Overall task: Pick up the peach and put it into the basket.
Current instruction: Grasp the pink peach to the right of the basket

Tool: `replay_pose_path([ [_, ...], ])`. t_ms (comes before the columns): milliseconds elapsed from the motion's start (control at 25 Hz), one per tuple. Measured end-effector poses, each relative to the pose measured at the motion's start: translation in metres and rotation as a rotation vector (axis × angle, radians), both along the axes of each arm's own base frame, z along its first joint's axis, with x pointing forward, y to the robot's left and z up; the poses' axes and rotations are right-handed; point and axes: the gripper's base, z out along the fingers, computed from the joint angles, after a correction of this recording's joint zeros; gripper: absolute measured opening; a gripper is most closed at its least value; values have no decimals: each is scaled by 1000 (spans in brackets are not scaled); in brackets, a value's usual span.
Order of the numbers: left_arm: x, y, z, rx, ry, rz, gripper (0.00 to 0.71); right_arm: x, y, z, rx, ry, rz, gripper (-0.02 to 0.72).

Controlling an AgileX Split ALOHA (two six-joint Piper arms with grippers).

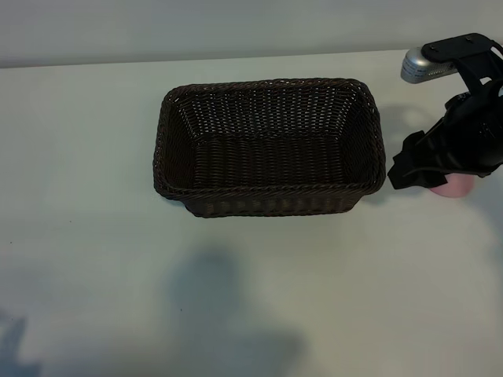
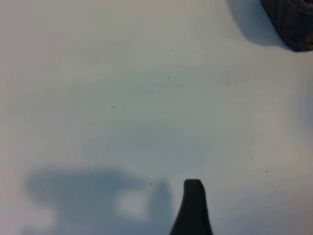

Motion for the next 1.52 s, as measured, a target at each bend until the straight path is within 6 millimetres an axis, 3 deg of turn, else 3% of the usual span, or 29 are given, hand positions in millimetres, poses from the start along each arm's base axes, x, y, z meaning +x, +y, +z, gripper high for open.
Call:
replay_pose_path([
  [360,-5,1,0,-11,-38,-1,596,31,-19,-25,-158,-86,-241,595],
  [800,-6,-1,-1,-35,-32,-15,596,59,-35,-75,-194,-58,-309,595],
  [1200,-7,-4,-1,-34,-35,192,595,65,-38,-92,-220,-50,-293,595],
  [1520,-7,-5,-1,-35,-35,207,594,68,-42,-107,-249,-21,-302,595],
])
